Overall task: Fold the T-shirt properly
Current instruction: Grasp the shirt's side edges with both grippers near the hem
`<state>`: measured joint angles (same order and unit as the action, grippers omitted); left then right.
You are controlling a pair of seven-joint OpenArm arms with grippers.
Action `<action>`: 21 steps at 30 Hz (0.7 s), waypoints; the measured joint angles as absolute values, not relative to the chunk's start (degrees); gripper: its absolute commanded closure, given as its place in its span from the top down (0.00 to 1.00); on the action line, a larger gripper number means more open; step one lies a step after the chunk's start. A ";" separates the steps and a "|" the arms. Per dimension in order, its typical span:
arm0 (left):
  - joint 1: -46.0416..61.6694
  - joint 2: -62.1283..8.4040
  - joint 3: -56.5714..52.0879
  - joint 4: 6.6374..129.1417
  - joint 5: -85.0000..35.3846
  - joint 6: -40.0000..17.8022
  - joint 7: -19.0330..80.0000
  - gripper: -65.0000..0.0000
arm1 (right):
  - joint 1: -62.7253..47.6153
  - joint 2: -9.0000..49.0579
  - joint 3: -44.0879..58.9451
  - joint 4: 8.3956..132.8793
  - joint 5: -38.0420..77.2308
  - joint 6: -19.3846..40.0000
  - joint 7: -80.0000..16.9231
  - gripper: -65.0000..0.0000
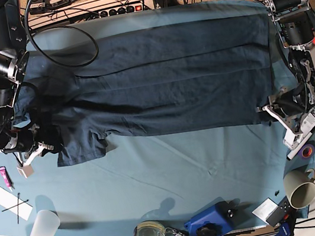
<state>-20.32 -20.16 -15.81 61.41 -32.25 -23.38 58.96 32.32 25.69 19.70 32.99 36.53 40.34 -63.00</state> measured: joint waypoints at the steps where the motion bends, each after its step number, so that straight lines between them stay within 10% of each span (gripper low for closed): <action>1: -20.29 -20.16 -15.81 61.36 -32.69 -23.38 59.33 0.00 | 32.34 25.69 19.70 32.99 36.62 40.34 -63.00 0.00; 21: -18.63 -19.40 -26.83 70.76 -47.16 -24.45 79.75 0.00 | 31.22 25.52 19.33 53.34 40.12 39.88 -69.63 0.00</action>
